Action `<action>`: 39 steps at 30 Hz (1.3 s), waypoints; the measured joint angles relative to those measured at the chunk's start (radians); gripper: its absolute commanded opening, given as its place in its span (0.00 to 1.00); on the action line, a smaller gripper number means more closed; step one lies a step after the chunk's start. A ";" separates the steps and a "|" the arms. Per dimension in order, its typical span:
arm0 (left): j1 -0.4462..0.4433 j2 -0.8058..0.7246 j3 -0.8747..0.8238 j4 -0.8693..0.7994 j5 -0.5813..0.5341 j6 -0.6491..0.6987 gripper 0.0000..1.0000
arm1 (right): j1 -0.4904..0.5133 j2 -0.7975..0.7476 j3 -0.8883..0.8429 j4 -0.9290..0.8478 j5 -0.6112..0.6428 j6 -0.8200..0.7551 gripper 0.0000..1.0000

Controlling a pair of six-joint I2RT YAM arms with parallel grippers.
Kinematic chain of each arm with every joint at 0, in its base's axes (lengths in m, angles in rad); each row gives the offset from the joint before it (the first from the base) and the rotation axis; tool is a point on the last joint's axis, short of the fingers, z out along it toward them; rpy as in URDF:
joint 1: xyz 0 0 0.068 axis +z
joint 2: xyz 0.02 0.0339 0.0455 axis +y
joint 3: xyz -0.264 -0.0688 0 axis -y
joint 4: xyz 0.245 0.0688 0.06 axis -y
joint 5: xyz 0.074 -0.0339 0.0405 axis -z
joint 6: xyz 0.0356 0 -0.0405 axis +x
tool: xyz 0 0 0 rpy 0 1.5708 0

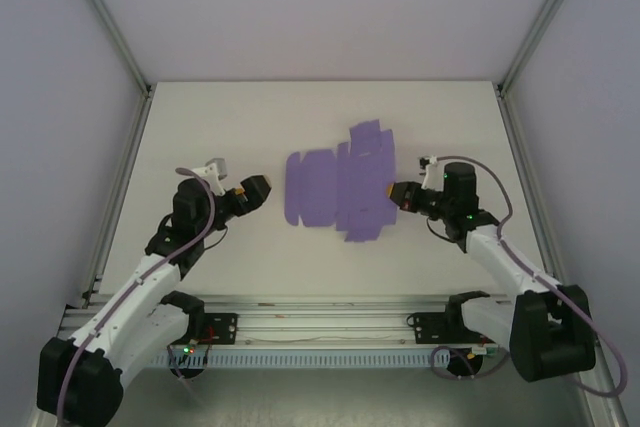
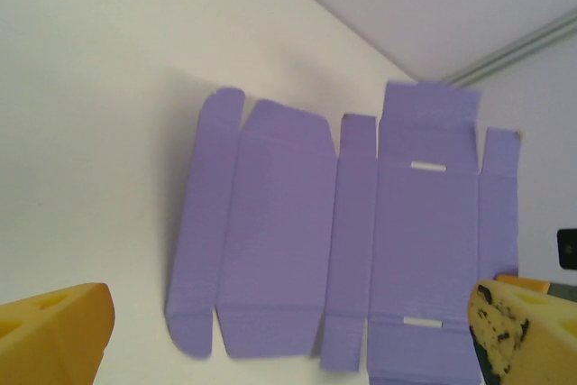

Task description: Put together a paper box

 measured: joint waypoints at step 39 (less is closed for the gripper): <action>0.000 0.235 0.221 -0.300 -0.107 0.117 1.00 | 0.550 0.177 0.067 0.008 0.752 -1.380 0.00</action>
